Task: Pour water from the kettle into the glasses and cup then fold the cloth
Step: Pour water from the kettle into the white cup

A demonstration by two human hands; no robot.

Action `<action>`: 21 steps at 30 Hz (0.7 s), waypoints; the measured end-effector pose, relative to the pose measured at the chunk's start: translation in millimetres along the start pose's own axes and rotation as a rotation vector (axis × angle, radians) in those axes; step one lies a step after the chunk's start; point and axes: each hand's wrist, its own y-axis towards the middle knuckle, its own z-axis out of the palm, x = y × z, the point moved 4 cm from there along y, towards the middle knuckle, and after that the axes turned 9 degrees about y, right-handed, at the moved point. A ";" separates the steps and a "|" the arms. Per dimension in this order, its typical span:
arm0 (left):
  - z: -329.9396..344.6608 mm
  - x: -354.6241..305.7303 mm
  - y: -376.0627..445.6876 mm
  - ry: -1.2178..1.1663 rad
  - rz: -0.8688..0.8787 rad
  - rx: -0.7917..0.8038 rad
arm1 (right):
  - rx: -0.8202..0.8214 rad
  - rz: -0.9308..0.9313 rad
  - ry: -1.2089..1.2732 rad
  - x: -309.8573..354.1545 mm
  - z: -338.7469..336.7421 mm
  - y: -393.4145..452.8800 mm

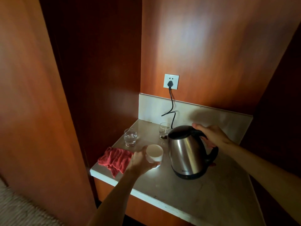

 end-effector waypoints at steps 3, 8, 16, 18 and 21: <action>-0.4 -0.3 -0.4 -0.002 -0.004 -0.003 | 0.072 -0.014 -0.086 5.0 5.5 -4.4; -1.3 -1.3 0.5 0.000 -0.005 -0.020 | 0.098 -0.013 -0.181 13.8 8.9 -3.3; 0.9 0.7 0.8 0.006 0.000 -0.040 | 0.113 -0.001 -0.342 21.6 12.9 3.6; 1.4 1.0 1.0 0.012 -0.001 -0.037 | 0.112 -0.006 -0.370 22.1 13.8 4.4; 0.4 1.2 0.8 -0.001 -0.016 -0.022 | 0.122 -0.021 -0.394 24.4 16.4 5.8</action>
